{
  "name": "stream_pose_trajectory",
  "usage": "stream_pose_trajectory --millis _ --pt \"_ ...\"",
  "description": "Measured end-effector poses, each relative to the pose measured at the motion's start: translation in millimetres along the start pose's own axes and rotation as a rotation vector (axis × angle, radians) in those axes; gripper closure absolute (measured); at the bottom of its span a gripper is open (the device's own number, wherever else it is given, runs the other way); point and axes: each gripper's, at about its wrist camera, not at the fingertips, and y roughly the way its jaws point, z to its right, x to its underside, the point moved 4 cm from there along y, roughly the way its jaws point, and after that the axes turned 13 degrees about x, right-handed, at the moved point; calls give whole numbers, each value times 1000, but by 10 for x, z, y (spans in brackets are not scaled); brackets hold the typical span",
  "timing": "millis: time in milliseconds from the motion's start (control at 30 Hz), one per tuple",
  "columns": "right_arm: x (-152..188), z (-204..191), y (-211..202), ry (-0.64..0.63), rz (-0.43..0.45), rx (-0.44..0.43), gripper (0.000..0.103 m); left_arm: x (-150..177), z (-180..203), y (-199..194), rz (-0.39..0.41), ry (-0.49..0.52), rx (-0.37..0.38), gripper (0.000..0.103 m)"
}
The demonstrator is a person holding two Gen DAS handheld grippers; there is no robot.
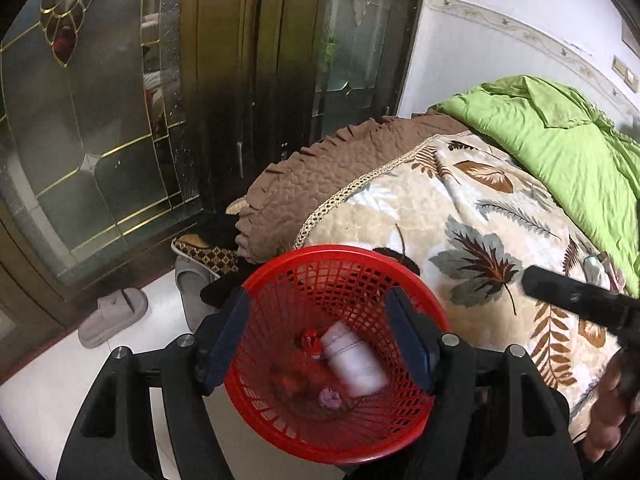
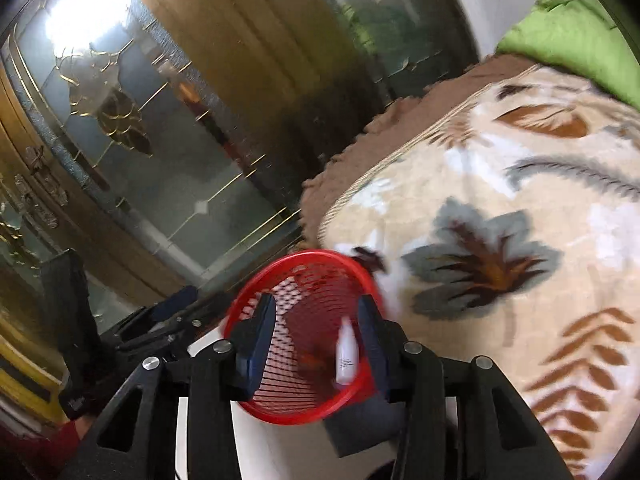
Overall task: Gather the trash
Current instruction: 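Carry the bottle and wrapper to the red basket and open both tools, then move both open tools back over the trash pile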
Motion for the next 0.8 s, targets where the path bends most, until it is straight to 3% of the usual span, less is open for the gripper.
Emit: stream_pose_trajectory --millis 200,400,667,800 --pt "91 483 -352 84 47 65 57 50 280 193 -43 42 67 34" --pt "323 1045 -806 183 92 175 57 134 847 367 -88 139 175 34" --pt "673 2100 -1564 444 196 333 54 246 1790 613 -170 284 347 34" --pt "927 2768 -2002 636 247 423 53 292 2261 713 -217 355 416 34"
